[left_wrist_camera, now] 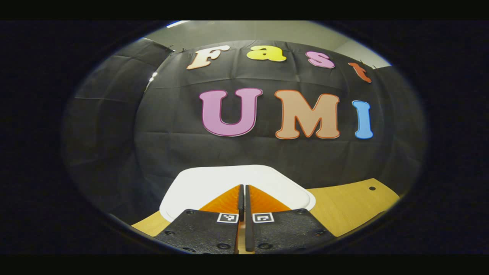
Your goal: Press the lid of the desktop garbage bin to open it, pick up the crumpled paper on the desktop and throw it into the bin, then pick up the pop can on the desktop and drop it into the bin, and finally close the garbage bin lid.
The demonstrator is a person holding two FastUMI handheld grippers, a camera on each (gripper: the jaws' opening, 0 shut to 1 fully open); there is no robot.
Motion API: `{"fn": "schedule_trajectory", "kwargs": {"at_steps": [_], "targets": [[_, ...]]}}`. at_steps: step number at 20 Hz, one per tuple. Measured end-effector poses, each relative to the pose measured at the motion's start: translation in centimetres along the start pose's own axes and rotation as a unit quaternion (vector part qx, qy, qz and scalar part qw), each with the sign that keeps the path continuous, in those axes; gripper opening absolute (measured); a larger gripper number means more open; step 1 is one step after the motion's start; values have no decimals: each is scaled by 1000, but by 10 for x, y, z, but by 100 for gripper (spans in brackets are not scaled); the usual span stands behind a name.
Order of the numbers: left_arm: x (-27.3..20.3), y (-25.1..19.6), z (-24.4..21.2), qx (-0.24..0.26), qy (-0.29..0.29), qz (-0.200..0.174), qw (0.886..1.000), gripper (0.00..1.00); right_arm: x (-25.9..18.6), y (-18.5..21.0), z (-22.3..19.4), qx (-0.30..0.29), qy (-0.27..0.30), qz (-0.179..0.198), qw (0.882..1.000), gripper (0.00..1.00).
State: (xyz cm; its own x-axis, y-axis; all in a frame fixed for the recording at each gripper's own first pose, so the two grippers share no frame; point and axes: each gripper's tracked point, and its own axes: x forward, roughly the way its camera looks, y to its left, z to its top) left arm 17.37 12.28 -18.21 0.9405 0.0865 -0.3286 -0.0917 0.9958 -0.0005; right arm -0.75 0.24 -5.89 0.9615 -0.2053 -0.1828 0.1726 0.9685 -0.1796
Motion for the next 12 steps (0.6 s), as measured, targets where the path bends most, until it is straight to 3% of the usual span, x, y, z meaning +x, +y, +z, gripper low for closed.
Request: {"fn": "schedule_trajectory", "kwargs": {"at_steps": [5, 10, 11, 12], "targets": [[2, 3, -6, 1, 15, 13, 1000, 0, 6, 11, 0, 15, 4, 11, 1000, 96], [-14, -1, 39, -34, -55, 4, 998, 0, 3, 2, 9, 22, -14, 20, 999, 96], [-24, -8, 57, -39, -75, -9, 996, 10, 5, 2, 6, 26, -12, 24, 999, 96], [-35, -18, 73, -39, -92, -26, 995, 34, 7, 1, 5, 30, -9, 28, 999, 96]]}}
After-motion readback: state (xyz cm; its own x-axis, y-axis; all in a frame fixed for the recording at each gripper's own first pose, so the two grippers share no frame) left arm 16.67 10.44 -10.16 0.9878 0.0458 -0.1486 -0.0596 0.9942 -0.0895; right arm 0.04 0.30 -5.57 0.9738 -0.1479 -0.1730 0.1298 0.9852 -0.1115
